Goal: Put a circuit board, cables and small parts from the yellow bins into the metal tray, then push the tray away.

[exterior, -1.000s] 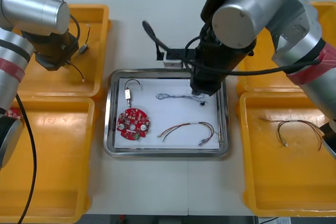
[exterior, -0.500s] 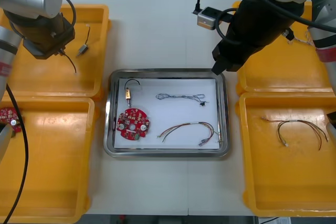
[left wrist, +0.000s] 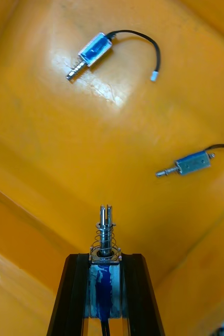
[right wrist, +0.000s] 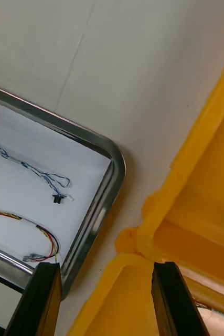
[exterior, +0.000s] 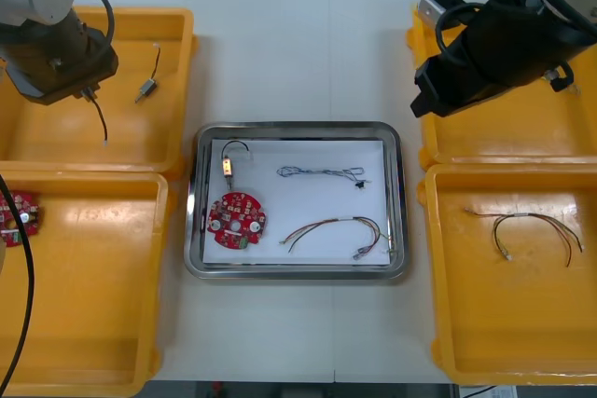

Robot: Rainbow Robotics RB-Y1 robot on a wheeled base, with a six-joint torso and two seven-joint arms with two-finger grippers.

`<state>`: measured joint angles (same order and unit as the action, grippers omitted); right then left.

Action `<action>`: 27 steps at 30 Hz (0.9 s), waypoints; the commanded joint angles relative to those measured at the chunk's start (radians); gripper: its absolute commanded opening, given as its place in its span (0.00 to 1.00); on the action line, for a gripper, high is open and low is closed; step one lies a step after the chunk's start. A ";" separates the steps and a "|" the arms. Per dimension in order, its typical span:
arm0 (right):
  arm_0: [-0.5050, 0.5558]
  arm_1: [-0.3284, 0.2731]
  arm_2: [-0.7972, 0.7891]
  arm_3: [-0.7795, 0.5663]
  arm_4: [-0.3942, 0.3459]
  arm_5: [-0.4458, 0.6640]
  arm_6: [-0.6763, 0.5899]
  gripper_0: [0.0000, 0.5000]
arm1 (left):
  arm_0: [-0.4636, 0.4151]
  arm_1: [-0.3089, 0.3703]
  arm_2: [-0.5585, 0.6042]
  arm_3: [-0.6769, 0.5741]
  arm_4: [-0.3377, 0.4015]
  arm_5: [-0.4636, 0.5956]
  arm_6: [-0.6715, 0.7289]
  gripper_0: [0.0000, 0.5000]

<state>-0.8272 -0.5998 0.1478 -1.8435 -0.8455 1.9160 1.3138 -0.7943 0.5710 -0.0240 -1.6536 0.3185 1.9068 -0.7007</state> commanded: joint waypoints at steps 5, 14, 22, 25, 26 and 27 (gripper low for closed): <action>0.169 -0.104 -0.122 -0.178 0.005 0.004 -0.153 1.00 | 0.024 0.039 -0.002 -0.164 0.145 0.013 -0.057 0.00; 0.289 -0.169 -0.220 -0.229 -0.015 0.004 -0.206 1.00 | 0.044 0.023 -0.125 -0.264 0.252 -0.034 -0.083 0.00; 0.393 -0.209 -0.287 -0.278 -0.006 0.004 -0.191 1.00 | 0.067 -0.003 -0.198 -0.285 0.240 -0.060 -0.095 0.00; 0.445 -0.212 -0.324 -0.306 -0.004 0.004 -0.176 1.00 | 0.086 -0.028 -0.212 -0.327 0.212 -0.034 -0.083 0.00; 0.465 -0.212 -0.338 -0.316 -0.004 0.004 -0.169 1.00 | 0.086 -0.034 -0.229 -0.347 0.189 -0.014 -0.076 0.00; 0.477 -0.213 -0.346 -0.321 -0.006 0.004 -0.166 1.00 | 0.086 -0.039 -0.241 -0.357 0.177 -0.002 -0.071 0.00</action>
<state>-0.4100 -0.7701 -0.1339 -2.1148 -0.8541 1.9165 1.1344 -0.7237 0.5603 -0.2286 -1.9356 0.5409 1.8669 -0.7123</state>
